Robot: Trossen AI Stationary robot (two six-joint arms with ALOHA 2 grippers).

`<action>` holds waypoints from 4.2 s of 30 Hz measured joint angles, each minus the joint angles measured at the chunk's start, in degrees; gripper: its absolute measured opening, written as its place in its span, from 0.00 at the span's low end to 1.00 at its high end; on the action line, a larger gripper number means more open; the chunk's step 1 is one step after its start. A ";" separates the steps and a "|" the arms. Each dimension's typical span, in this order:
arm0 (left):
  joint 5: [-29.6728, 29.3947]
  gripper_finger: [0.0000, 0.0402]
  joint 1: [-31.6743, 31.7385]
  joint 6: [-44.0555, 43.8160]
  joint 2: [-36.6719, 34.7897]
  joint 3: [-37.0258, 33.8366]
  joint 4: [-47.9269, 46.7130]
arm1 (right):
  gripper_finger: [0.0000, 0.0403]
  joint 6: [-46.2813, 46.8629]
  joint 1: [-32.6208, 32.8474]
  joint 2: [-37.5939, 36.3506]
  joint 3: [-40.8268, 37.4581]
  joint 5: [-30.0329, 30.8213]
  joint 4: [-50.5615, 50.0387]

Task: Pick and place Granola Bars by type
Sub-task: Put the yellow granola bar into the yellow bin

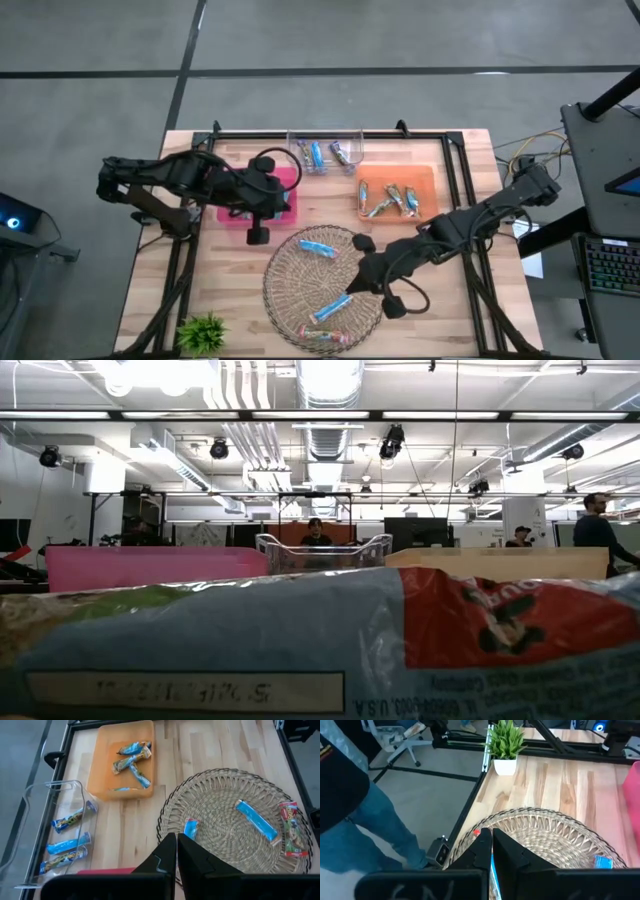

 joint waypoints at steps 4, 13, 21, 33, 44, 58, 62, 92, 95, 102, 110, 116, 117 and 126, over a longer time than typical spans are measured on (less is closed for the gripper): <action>0.01 0.00 0.00 -0.86 -0.23 0.00 0.56 | 0.02 0.10 0.00 0.07 0.00 -0.02 -0.10; 0.01 0.00 -0.04 -4.19 -0.41 0.00 0.31 | 0.12 4.56 0.00 0.30 0.00 0.02 -0.32; 0.00 0.00 -0.02 -5.22 -0.68 0.00 0.31 | 0.42 4.28 0.02 2.64 0.00 0.03 -0.47; -0.01 0.00 0.02 -5.35 -0.69 0.00 -0.04 | 0.61 2.65 0.00 5.81 0.09 -0.06 -5.93; -0.87 0.00 0.02 -4.96 -0.69 -0.79 -0.20 | 0.57 -3.73 0.00 9.24 0.07 -2.03 -9.56; -2.24 0.00 0.03 -5.66 -0.69 -3.63 -0.40 | 0.56 -8.69 -0.02 14.29 2.24 -2.02 -12.17; -2.24 0.00 0.04 -6.58 -0.69 -3.74 0.18 | 0.56 -9.47 -0.02 15.22 3.29 -2.03 -12.66; -2.13 0.00 0.04 -7.28 -0.69 -3.63 0.46 | 0.56 -17.65 -0.28 27.35 9.41 -1.80 -17.68; -2.13 0.00 0.03 -7.28 -0.69 -3.63 0.46 | 0.56 -18.51 -0.43 30.07 12.00 -1.79 -20.82; -2.13 0.00 0.04 -7.52 -0.69 -3.63 0.44 | 0.56 -18.48 -0.68 33.69 14.98 -1.81 -23.14; -2.14 0.00 0.04 -7.74 -0.69 -3.63 0.42 | 0.56 -18.27 -0.61 34.60 15.72 -1.75 -24.45; -2.13 0.00 0.03 -7.92 -0.69 -3.65 0.43 | 0.56 -17.99 -0.20 34.59 15.28 -1.80 -24.19; -2.13 0.00 0.04 -7.96 -0.69 -3.65 0.42 | 0.56 -17.99 -0.17 34.58 15.18 -1.86 -24.21; -2.13 0.00 0.02 -8.48 -0.69 -3.67 0.44 | 0.56 -17.96 -0.24 34.58 14.72 -1.58 -23.54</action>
